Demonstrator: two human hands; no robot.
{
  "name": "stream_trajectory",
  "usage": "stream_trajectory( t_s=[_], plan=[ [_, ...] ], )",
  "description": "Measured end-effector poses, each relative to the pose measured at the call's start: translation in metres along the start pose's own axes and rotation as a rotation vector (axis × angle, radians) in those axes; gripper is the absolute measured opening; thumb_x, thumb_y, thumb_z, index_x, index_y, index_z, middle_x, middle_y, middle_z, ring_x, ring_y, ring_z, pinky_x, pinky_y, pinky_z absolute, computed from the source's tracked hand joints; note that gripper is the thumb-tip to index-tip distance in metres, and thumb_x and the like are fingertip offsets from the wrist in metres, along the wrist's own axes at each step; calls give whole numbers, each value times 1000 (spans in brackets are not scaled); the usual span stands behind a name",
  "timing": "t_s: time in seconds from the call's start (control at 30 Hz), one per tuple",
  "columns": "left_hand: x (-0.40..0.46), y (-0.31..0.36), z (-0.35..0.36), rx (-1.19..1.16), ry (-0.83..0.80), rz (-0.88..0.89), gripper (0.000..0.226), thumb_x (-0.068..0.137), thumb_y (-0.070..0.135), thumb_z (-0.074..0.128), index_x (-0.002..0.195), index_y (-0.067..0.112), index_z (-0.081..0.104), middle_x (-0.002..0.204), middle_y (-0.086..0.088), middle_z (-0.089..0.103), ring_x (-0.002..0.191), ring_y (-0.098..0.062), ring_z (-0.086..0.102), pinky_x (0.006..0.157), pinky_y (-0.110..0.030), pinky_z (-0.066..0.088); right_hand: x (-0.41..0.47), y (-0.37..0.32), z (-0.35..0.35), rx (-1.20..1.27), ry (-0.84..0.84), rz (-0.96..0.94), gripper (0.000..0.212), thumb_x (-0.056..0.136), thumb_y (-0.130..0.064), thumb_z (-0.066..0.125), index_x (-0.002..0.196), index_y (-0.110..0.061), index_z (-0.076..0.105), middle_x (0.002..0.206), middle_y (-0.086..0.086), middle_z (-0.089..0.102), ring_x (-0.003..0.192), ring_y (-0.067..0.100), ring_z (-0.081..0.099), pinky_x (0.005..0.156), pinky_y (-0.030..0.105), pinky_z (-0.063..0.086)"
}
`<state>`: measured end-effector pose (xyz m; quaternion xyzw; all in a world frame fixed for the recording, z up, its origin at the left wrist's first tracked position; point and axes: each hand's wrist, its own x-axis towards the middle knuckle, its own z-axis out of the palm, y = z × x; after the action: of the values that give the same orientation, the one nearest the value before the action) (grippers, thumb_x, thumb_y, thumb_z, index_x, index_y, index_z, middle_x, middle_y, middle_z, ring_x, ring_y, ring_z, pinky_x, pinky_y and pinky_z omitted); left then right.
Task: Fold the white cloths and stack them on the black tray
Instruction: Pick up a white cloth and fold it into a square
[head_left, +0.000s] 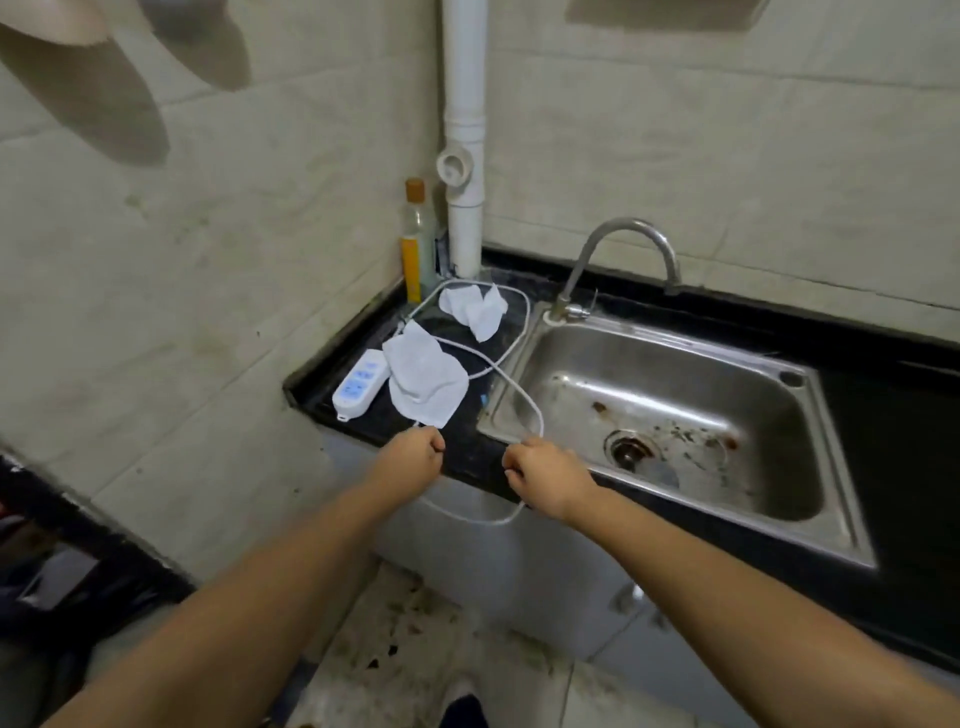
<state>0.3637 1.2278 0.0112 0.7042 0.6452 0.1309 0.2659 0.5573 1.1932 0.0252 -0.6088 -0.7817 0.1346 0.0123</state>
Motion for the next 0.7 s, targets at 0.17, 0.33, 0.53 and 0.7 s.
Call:
stream_trajectory(
  t_s=[0.17,0.33,0.53,0.7],
  plan=[
    [83,-41,-2,137,-40,1,25,91,11,44,108,8,61,112,-12,62,105,-28,58,85,-39,47,109,-22,28,70,-60,-46,29,94,-23,46,118,-15,60,120,11,56,111,31,53,90,41,46],
    [116,-69,15,118,-109,84,32,91,13,48,121,11,57,123,-8,57,115,-25,50,94,-36,43,164,-33,60,43,-111,-15,39,92,-24,50,130,-17,48,132,9,44,124,31,39,96,43,35],
    [130,-73,14,287,-146,192,43,85,30,60,127,20,56,122,-6,53,114,-26,48,92,-37,40,183,-25,54,43,-65,-39,28,95,-22,42,119,-11,54,125,10,51,123,28,42,96,39,31],
    [147,-37,-10,104,18,223,30,89,33,52,82,7,65,89,-9,63,85,-28,58,76,-38,45,179,-4,0,512,115,107,16,96,-14,43,103,-4,53,96,15,64,91,32,60,75,33,43]
  ],
)
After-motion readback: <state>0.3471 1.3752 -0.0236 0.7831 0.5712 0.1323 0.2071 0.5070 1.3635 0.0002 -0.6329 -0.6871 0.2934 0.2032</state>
